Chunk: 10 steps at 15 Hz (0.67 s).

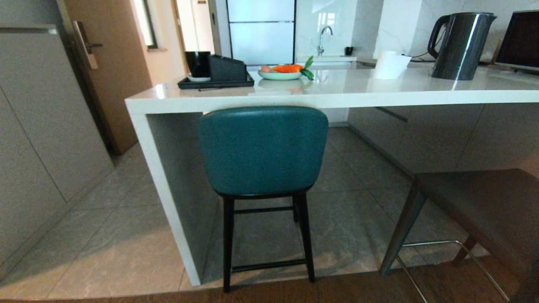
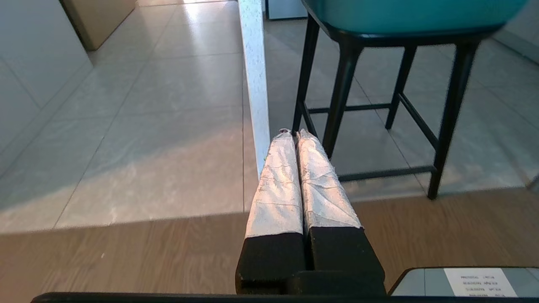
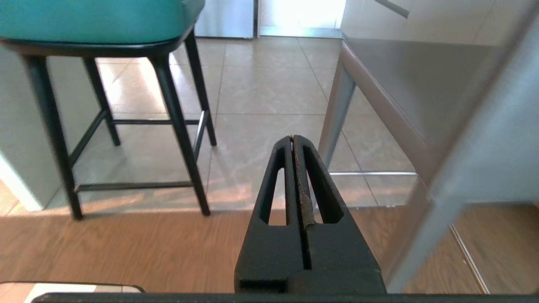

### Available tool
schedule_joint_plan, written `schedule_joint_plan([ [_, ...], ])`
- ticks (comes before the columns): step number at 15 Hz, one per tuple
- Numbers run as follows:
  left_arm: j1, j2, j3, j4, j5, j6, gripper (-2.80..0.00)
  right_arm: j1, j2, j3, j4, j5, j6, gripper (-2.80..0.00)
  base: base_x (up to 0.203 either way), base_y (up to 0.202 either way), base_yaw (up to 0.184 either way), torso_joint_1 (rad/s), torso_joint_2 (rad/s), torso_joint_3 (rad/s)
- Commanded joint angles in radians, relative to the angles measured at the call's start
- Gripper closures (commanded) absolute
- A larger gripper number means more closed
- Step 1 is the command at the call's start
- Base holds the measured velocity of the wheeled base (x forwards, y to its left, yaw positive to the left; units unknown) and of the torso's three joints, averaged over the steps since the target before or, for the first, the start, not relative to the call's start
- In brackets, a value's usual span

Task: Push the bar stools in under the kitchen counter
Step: Push the gray chair back under the dining table

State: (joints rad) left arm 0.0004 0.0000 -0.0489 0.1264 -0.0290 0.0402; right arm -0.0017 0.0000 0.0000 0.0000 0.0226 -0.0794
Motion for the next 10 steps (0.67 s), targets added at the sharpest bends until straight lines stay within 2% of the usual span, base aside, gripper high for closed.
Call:
schedule_joint_plan([
  [1, 0.001, 0.002, 0.0, 0.001, 0.0, 0.0, 0.0, 0.0, 0.002, 0.005, 0.0, 0.0, -0.002, 0.0, -0.197, 0.0, -0.002, 0.001, 0.0, 0.007],
  [10, 0.001, 0.002, 0.0, 0.001, 0.001, 0.004, 0.0, 0.0, 0.002, 0.005, 0.0, 0.0, 0.0, 0.0, -0.199, 0.0, -0.002, 0.003, 0.0, 0.0],
])
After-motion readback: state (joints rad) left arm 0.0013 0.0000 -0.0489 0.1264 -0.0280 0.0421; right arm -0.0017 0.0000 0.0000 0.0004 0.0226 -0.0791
